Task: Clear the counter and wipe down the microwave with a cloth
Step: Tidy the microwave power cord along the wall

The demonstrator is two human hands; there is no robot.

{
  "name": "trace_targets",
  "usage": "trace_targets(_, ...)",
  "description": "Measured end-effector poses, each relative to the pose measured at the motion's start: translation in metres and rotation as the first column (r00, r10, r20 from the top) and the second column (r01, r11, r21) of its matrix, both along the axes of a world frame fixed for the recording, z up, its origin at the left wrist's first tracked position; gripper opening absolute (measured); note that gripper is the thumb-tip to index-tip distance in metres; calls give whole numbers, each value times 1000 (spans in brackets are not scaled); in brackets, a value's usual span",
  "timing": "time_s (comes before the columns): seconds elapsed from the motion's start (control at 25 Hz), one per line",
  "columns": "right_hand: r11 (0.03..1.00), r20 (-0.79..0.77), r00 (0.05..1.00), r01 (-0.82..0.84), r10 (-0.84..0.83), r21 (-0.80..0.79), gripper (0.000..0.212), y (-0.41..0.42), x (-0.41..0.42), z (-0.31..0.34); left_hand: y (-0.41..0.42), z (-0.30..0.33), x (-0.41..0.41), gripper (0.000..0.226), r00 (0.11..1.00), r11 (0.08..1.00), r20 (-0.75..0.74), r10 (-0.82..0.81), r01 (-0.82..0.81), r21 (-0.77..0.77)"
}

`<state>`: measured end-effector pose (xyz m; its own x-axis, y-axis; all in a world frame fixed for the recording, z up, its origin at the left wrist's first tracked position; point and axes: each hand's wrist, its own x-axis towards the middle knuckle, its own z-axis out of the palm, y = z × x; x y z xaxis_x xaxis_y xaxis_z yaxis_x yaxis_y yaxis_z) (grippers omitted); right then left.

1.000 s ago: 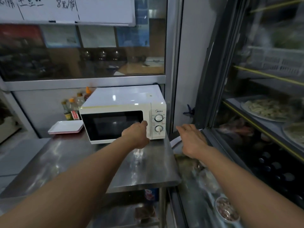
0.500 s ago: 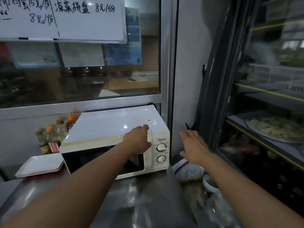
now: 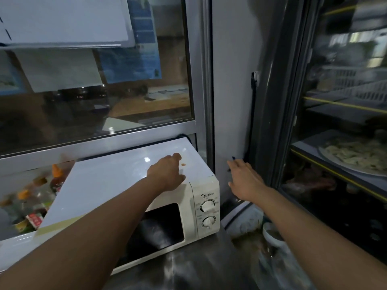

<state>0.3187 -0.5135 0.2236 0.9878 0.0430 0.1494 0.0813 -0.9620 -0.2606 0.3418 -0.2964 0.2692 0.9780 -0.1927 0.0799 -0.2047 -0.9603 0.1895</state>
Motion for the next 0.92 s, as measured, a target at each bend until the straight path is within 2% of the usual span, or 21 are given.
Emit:
trace_targets(0.44,983,-22,992,-117,121,142,57,-15,164,-42,-37,-8,127,57,995,995,26,93,-93,-28)
trace_targets(0.64,952,-83,979,-157,184,263,65,-9,234,-74,-44,-15,180,52,986,988,68,153,-152,-25)
trace_targets(0.92,871,-100,962,-185,256,454,62,8,295,-125,-48,-31,223,44,972,987,176,156,-162,22)
